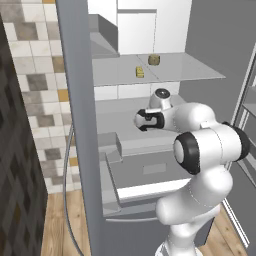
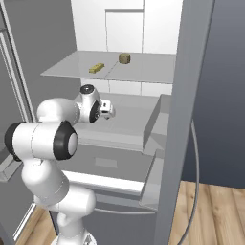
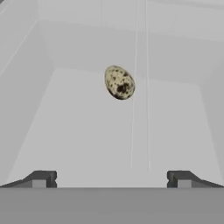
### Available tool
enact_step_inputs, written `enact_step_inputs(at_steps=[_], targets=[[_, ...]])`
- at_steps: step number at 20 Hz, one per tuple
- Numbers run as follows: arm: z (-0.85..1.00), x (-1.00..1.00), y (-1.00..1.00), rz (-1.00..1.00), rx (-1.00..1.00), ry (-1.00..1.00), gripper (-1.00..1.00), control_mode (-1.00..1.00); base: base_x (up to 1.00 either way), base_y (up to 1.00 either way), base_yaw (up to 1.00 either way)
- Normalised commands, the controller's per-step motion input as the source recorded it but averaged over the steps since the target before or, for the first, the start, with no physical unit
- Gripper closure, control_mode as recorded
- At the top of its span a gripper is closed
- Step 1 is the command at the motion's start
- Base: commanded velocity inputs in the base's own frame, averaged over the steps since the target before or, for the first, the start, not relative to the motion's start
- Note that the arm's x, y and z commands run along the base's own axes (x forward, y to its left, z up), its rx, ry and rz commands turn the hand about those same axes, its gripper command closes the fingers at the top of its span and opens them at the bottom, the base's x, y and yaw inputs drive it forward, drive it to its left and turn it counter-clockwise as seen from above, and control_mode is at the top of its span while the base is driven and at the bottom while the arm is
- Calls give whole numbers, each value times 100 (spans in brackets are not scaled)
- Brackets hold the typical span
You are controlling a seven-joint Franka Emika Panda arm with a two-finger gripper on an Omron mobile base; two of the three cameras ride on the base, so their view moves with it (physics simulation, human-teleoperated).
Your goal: Pick the egg and butter from the fridge and place them by the bowl for mixing.
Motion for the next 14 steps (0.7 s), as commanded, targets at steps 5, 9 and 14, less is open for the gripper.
enact_step_inputs(at_steps=[5, 9, 14], targets=[[-4, 23, 0, 0, 0, 4, -100, -100, 0, 0, 0], [-7, 16, 0, 0, 0, 1, -100, -100, 0, 0, 0], [-10, 14, -2, 0, 0, 0, -100, -100, 0, 0, 0]])
